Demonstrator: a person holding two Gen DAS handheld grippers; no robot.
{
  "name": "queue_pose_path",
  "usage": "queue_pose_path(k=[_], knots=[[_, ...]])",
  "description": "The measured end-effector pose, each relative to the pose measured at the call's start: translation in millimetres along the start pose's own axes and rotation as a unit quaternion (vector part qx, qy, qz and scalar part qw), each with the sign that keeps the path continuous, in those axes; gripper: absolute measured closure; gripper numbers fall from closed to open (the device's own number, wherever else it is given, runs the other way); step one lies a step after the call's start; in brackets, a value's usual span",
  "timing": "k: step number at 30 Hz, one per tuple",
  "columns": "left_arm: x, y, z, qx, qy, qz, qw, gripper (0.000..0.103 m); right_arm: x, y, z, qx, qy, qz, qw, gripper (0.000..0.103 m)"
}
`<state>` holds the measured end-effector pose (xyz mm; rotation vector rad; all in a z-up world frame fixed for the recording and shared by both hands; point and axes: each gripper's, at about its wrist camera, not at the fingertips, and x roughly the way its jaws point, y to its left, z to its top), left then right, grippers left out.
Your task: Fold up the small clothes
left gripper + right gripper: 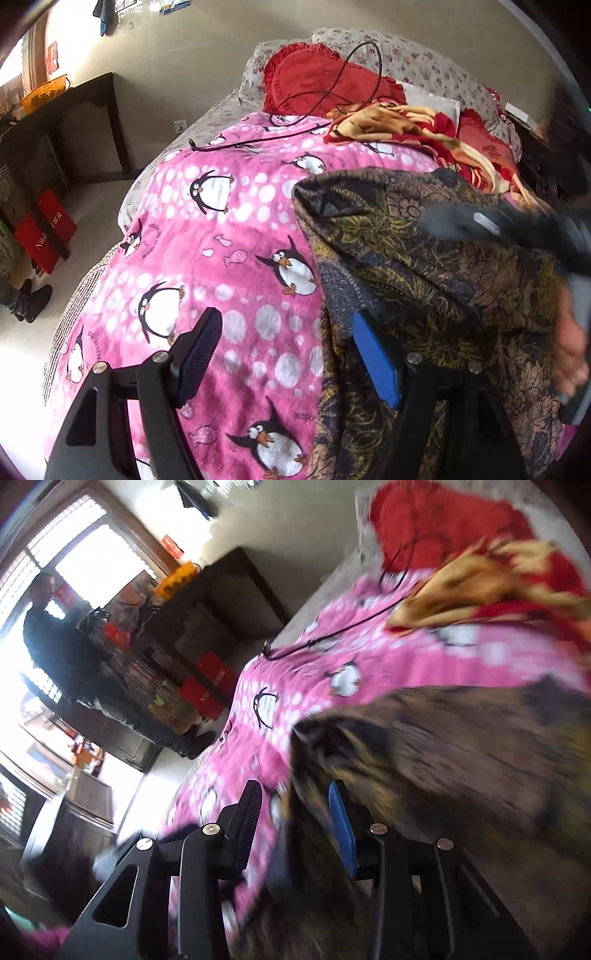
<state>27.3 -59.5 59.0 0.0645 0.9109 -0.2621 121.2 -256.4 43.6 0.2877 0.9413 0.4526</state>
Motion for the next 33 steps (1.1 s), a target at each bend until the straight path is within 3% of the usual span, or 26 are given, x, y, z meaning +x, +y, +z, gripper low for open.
queue_pose_path(k=[2, 6, 11, 14, 17, 19, 21, 26, 27, 29, 32, 33], knots=[[2, -5, -1, 0.0, 0.005, 0.004, 1.0, 0.026, -28, -7, -26, -0.019, -0.006, -0.071, 0.997, 0.071], [2, -14, -3, 0.005, 0.009, 0.013, 0.9999, 0.026, -60, -32, -69, -0.01, 0.002, -0.156, 0.988, 0.071], [-2, -22, -4, 0.011, 0.009, 0.02, 0.9997, 0.026, -98, -70, -103, 0.058, -0.001, -0.171, 0.983, 0.071], [-2, -25, -5, 0.009, 0.014, 0.014, 0.9998, 0.026, -125, -76, -120, 0.065, -0.013, -0.198, 0.978, 0.071], [1, -23, -1, -0.004, 0.009, -0.004, 0.9999, 0.023, -154, -82, -121, 0.059, -0.052, -0.262, 0.962, 0.071], [11, -22, 2, -0.009, 0.022, 0.0, 0.9997, 0.019, -182, -89, -129, 0.061, -0.081, -0.317, 0.943, 0.071], [24, -21, 4, -0.013, 0.036, 0.006, 0.9992, 0.019, -200, -103, -128, 0.082, -0.1, -0.34, 0.931, 0.071], [42, -24, 8, -0.015, 0.043, 0.017, 0.9988, 0.019, -228, -151, -123, 0.146, -0.106, -0.362, 0.915, 0.062], [46, -26, 8, -0.011, 0.047, 0.022, 0.9986, 0.019, -225, -163, -121, 0.159, -0.097, -0.354, 0.916, 0.061], [50, -29, 7, -0.007, 0.051, 0.028, 0.9983, 0.019, -218, -179, -120, 0.174, -0.087, -0.326, 0.925, 0.061], [52, -32, 7, -0.001, 0.052, 0.034, 0.9981, 0.019, -199, -194, -115, 0.185, -0.085, -0.239, 0.95, 0.062], [53, -33, 7, 0.002, 0.054, 0.037, 0.9979, 0.019, -194, -193, -113, 0.174, -0.082, -0.229, 0.954, 0.067]])
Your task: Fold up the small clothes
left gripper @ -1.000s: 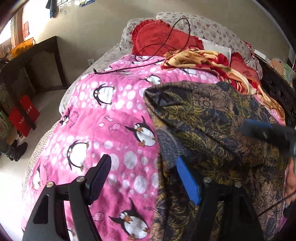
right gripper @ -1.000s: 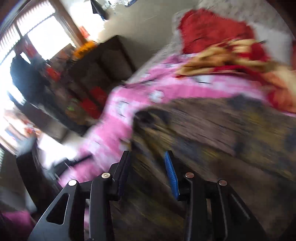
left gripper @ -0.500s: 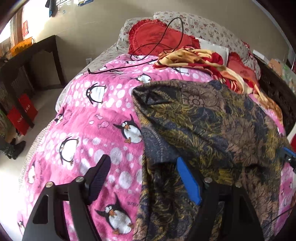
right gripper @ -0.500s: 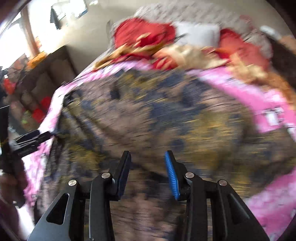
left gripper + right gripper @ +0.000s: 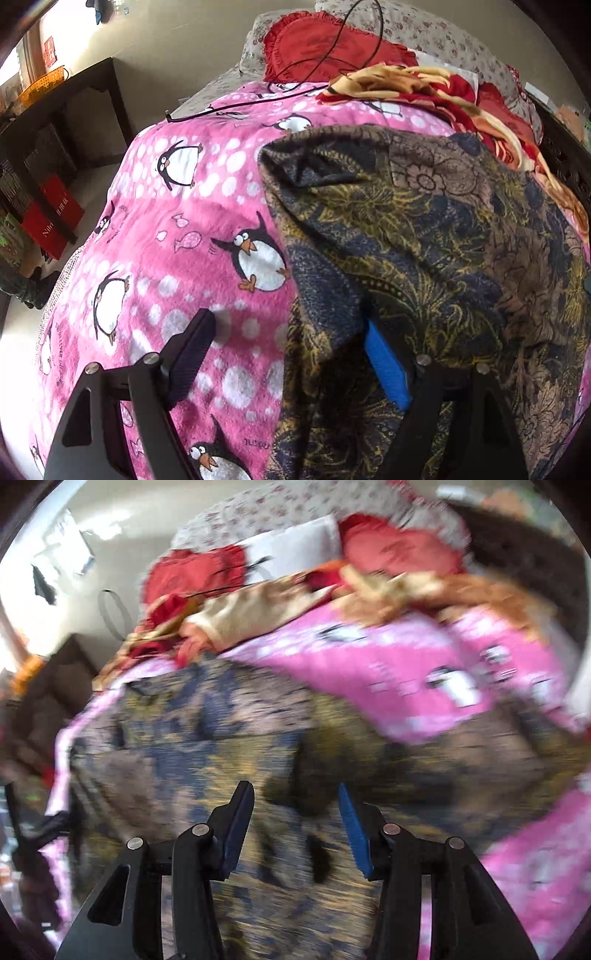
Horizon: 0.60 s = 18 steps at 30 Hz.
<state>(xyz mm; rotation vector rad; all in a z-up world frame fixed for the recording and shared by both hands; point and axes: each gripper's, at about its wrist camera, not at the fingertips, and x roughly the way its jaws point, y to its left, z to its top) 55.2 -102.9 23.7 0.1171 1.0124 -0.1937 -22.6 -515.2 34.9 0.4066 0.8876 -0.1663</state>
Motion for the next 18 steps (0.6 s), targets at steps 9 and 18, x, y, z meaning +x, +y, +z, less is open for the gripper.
queue_pose_path(k=[9, 18], knots=[[-28, -19, -10, 0.022, -0.025, 0.009, 0.9994, 0.019, 5, -3, 1, -0.023, -0.022, -0.104, 0.994, 0.101], [-67, -62, -34, 0.057, -0.041, 0.0, 0.9975, 0.019, -62, 1, -33, -0.014, -0.054, -0.069, 0.996, 0.082]])
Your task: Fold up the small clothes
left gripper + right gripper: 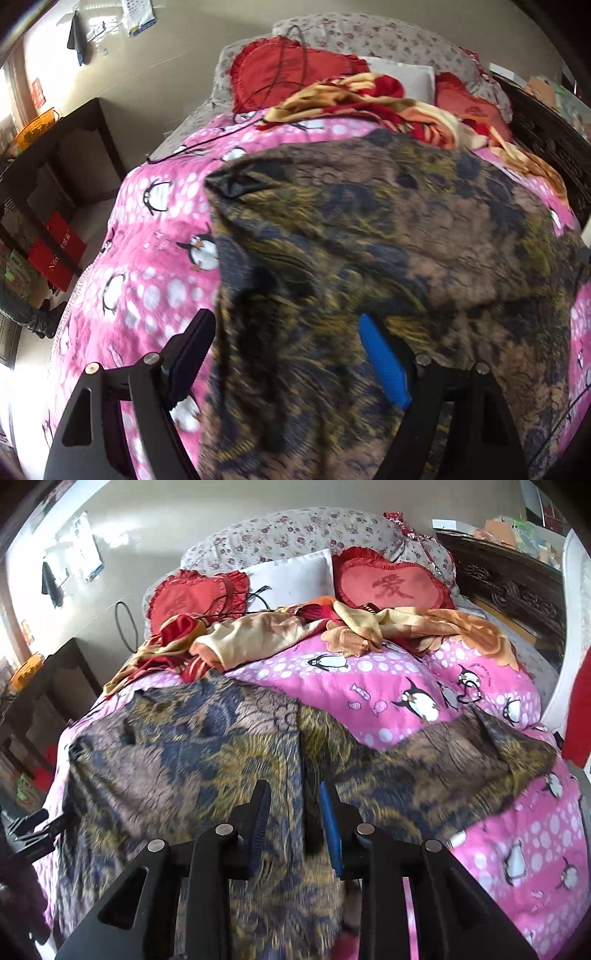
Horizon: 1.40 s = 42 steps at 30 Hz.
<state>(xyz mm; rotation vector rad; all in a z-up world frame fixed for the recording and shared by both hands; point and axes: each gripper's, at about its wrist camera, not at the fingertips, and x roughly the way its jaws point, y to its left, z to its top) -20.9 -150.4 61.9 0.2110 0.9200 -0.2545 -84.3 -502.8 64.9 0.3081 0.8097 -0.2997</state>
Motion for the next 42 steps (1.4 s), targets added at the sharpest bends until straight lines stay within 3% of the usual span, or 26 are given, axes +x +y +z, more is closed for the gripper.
queue_pose_path(k=[6, 10, 15, 20, 24, 27, 30, 31, 32, 34, 38, 42], knots=[[-11, -19, -10, 0.015, 0.003, -0.012, 0.9998, 0.019, -9, -6, -20, 0.001, 0.031, 0.001, 1.0, 0.081], [-11, -21, -11, 0.008, 0.009, -0.039, 0.9992, 0.019, -25, -31, -20, 0.015, 0.011, -0.046, 0.999, 0.081], [-5, -28, -2, 0.007, 0.011, -0.049, 0.9987, 0.019, -39, -94, -6, 0.08, -0.005, -0.124, 0.989, 0.077], [0, -36, 6, 0.012, 0.015, -0.048, 0.9987, 0.019, -23, -120, 23, 0.068, 0.006, -0.132, 0.989, 0.069], [5, -38, 2, 0.023, 0.022, -0.04, 0.9987, 0.019, -6, -160, 45, 0.122, -0.003, -0.141, 0.983, 0.067], [14, -38, 1, 0.021, 0.035, -0.032, 0.9987, 0.019, 15, -181, 56, 0.116, 0.024, -0.114, 0.986, 0.062], [20, -38, 2, 0.01, 0.048, -0.035, 0.9982, 0.019, 43, -186, 53, 0.076, 0.086, -0.112, 0.987, 0.061], [21, -39, 2, 0.009, 0.05, -0.036, 0.9981, 0.019, 50, -187, 50, 0.069, 0.104, -0.119, 0.985, 0.063], [20, -41, 3, 0.012, 0.047, -0.036, 0.9982, 0.019, 56, -193, 46, 0.064, 0.121, -0.137, 0.981, 0.082], [18, -44, 3, 0.022, 0.042, -0.031, 0.9984, 0.019, 46, -203, 44, 0.085, 0.1, -0.135, 0.982, 0.103], [11, -43, 6, 0.024, 0.034, -0.035, 0.9985, 0.019, -23, -218, 55, 0.137, 0.013, -0.108, 0.985, 0.103], [3, -35, 11, 0.011, 0.021, -0.044, 0.9987, 0.019, -86, -201, 73, 0.128, -0.011, -0.057, 0.99, 0.103]])
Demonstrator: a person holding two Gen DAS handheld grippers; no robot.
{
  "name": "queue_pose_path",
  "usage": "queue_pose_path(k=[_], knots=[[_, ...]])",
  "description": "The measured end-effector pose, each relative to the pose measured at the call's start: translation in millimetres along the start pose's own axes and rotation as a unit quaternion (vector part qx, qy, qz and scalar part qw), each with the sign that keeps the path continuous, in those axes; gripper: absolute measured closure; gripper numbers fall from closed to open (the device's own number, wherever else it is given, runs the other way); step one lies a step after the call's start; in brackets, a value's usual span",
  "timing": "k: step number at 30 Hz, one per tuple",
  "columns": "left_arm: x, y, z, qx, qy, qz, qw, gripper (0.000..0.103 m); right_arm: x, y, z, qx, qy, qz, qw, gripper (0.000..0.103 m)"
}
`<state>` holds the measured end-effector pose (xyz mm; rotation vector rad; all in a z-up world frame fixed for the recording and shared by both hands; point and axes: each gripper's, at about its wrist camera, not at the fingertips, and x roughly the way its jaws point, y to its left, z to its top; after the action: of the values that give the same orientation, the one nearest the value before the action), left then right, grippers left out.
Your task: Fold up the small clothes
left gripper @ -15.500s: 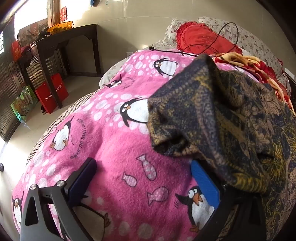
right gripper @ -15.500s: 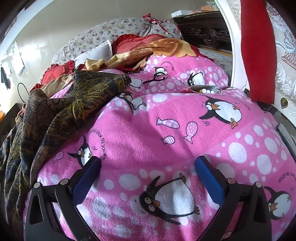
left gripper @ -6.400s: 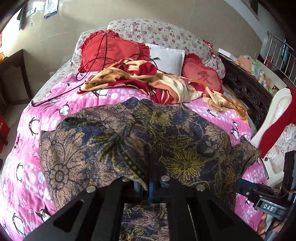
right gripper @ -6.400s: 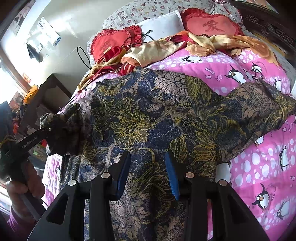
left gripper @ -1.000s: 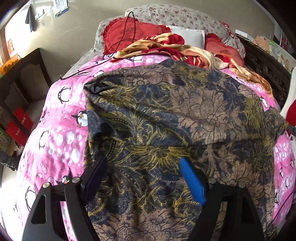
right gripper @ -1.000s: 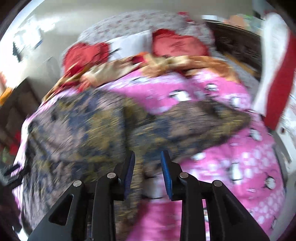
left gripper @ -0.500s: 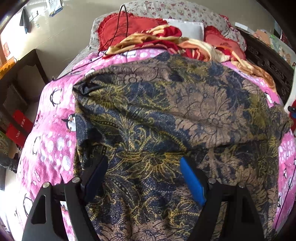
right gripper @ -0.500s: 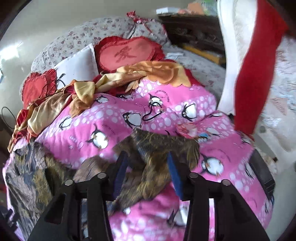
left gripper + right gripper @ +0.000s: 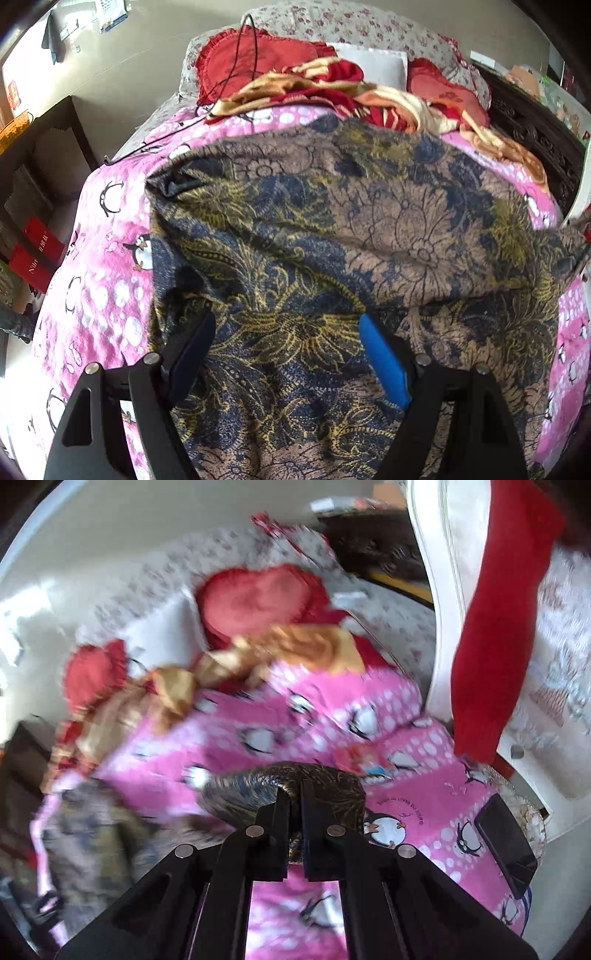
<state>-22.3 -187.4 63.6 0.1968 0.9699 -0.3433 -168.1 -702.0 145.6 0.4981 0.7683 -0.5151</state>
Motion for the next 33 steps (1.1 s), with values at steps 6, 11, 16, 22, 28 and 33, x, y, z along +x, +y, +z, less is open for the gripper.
queue_pose_path(k=[6, 11, 16, 22, 28, 33], knots=[[-16, 15, 0, -0.016, -0.016, -0.013, 0.9997, 0.019, -79, 79, 13, -0.144, -0.105, -0.086, 0.98, 0.103], [-23, 33, -4, -0.033, -0.018, -0.014, 0.9992, 0.019, -110, 135, 8, -0.174, -0.188, -0.092, 0.962, 0.103], [-27, 48, -8, -0.042, -0.02, -0.011, 0.9988, 0.019, -74, 104, 17, -0.021, -0.108, -0.01, 0.994, 0.103], [-34, 70, -4, -0.07, -0.032, -0.001, 0.997, 0.019, -45, 142, 9, -0.028, -0.064, 0.148, 0.987, 0.103], [-52, 86, 5, -0.094, -0.065, 0.0, 0.9935, 0.019, -53, 298, -21, -0.264, 0.044, 0.4, 0.877, 0.103], [-58, 98, 5, -0.099, -0.074, -0.027, 0.992, 0.018, 3, 341, -56, -0.335, 0.066, 0.263, 0.902, 0.07]])
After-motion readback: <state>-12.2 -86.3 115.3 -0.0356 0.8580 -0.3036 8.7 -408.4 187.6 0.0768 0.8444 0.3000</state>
